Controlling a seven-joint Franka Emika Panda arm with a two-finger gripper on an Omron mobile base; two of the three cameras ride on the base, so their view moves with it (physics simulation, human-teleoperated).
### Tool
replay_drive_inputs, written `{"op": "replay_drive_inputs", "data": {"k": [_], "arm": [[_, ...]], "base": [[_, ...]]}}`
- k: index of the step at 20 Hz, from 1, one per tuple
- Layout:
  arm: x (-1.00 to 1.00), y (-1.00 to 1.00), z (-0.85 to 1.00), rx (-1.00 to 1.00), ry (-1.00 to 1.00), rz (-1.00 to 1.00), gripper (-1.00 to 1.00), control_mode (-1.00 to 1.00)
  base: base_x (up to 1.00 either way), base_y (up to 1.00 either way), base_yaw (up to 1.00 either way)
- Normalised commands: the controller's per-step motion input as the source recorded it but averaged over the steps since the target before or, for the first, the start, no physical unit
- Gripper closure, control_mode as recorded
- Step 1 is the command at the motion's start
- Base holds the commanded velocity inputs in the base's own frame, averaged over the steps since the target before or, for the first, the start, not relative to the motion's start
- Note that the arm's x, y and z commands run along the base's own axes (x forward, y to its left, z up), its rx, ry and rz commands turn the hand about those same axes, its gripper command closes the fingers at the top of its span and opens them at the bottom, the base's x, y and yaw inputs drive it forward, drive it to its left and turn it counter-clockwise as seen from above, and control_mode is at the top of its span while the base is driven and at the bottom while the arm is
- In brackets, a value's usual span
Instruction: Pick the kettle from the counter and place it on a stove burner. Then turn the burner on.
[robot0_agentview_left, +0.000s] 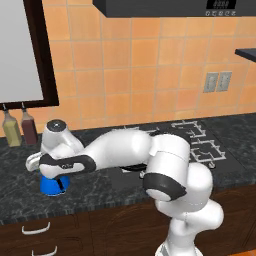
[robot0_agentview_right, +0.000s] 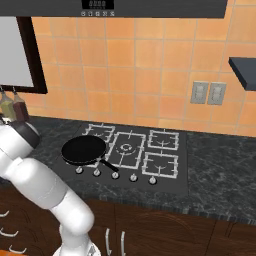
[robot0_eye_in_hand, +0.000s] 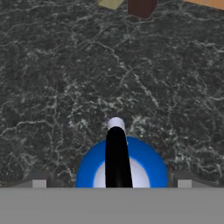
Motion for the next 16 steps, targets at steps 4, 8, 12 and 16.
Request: {"op": "replay_drive_inputs", "data": {"k": [4,8,12,16], "arm": [[0.00,0.00,0.04,0.00,-0.01,-0.07,-1.00,-1.00],[0.00,-0.02,-0.01,0.00,0.00,-0.08,-1.00,-1.00],[0.00,-0.09,-0.13,0.00,0.00,-0.06,-1.00,-1.00],[0.00,-0.27,-0.13,0.00,0.00,-0.05,-1.00,-1.00]], "base": [[0.00,0.00,0.00],[0.00,0.00,0.00],[0.00,0.00,0.00],[0.00,0.00,0.00]]}}
